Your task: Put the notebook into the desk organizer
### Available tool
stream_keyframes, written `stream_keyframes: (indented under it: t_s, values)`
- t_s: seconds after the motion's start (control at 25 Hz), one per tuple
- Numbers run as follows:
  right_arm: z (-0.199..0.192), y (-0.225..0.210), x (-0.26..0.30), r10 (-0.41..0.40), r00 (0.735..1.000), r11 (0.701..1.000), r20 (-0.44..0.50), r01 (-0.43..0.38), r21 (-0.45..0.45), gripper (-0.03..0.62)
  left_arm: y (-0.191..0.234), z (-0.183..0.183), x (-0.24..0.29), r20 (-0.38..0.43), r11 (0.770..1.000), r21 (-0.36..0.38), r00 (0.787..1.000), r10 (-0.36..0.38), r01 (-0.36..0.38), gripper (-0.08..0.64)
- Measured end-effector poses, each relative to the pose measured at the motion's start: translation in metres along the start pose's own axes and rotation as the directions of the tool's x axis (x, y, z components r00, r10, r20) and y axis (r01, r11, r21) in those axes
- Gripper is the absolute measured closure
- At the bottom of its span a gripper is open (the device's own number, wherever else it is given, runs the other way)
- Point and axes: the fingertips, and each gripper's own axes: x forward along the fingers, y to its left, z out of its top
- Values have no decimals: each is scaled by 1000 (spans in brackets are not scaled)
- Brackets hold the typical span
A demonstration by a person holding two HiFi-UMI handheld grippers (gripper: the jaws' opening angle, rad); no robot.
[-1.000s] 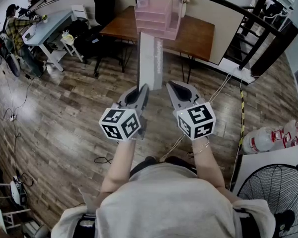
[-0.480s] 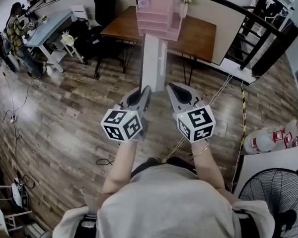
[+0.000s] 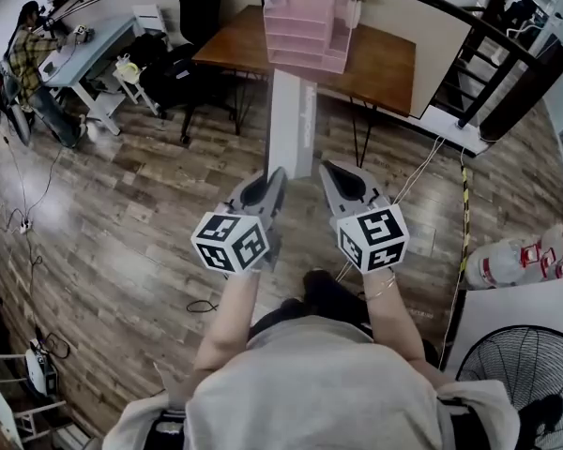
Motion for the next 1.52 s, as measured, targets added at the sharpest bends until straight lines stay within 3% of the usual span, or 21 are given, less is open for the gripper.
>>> stream_keyframes:
  t_s: [0.2, 0.44, 1.04, 1.52]
  values:
    - [-6, -8, 26, 28, 999, 1000, -23, -28, -1, 583, 24, 2, 19, -2, 1000, -23, 1000, 14, -14, 539]
    - [6, -38, 81, 60, 997, 997, 48, -62, 55, 583, 55, 14, 62, -18, 1000, 8, 1000, 10, -10, 539]
    - [45, -166, 259, 93, 991, 994, 101, -97, 44, 583, 170, 96, 219, 23, 998, 38, 998, 57, -58, 539]
    - [38, -214, 312, 110, 992, 992, 56, -113, 60, 582, 206, 102, 290, 13, 999, -19, 999, 44, -44, 539]
